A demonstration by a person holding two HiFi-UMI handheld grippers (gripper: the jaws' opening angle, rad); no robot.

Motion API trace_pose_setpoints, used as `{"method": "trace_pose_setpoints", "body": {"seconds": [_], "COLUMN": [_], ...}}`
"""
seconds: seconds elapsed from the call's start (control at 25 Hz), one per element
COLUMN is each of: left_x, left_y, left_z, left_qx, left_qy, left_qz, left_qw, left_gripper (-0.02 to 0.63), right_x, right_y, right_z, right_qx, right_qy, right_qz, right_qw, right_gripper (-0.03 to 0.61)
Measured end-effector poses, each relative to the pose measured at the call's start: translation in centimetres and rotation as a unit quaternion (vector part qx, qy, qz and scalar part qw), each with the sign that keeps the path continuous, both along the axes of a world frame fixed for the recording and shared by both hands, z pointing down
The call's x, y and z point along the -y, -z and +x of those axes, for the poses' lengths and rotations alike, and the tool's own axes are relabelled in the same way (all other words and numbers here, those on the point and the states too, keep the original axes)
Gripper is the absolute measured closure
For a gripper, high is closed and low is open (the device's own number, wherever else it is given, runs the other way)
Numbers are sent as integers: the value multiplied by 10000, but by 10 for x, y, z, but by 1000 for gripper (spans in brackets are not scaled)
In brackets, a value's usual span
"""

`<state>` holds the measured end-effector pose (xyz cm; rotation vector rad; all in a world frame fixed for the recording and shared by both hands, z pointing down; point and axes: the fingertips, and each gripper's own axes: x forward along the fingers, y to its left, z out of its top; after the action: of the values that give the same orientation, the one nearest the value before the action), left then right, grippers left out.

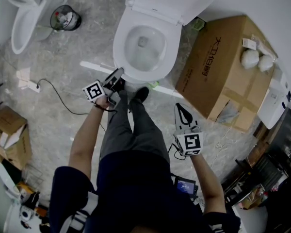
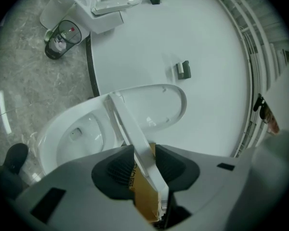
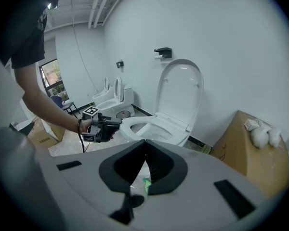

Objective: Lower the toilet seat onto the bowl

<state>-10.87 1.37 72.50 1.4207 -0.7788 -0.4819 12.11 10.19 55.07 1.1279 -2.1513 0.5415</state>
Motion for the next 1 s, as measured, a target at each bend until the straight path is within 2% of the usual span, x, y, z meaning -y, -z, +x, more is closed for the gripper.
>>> {"method": "trace_pose_setpoints", "body": {"seconds": [0.16, 0.32, 0.6, 1.0], "left_x": [-5, -14, -24, -35], "left_y": [-9, -28, -50, -84], "left_z": [1, -6, -10, -13], "left_qx": [58, 497, 744, 864], "left_qy": [-14, -207, -403, -534], "left_qz": [-73, -169, -291, -450], "left_qw": [10000, 9984, 9960, 9938], "left_gripper": [463, 465, 466, 472], "right_x": [-3, -5, -9, -10], "right_y": [-3, -8, -15, -31], "right_z": [-1, -2, -11, -17], "right_qx": [-12, -7, 42, 81], "right_qy": [22, 21, 79, 97], "right_qz": [-7, -47, -58, -127], "right_qw": [10000, 10000, 9999, 9998], "right_gripper": [558, 558, 558, 558]}}
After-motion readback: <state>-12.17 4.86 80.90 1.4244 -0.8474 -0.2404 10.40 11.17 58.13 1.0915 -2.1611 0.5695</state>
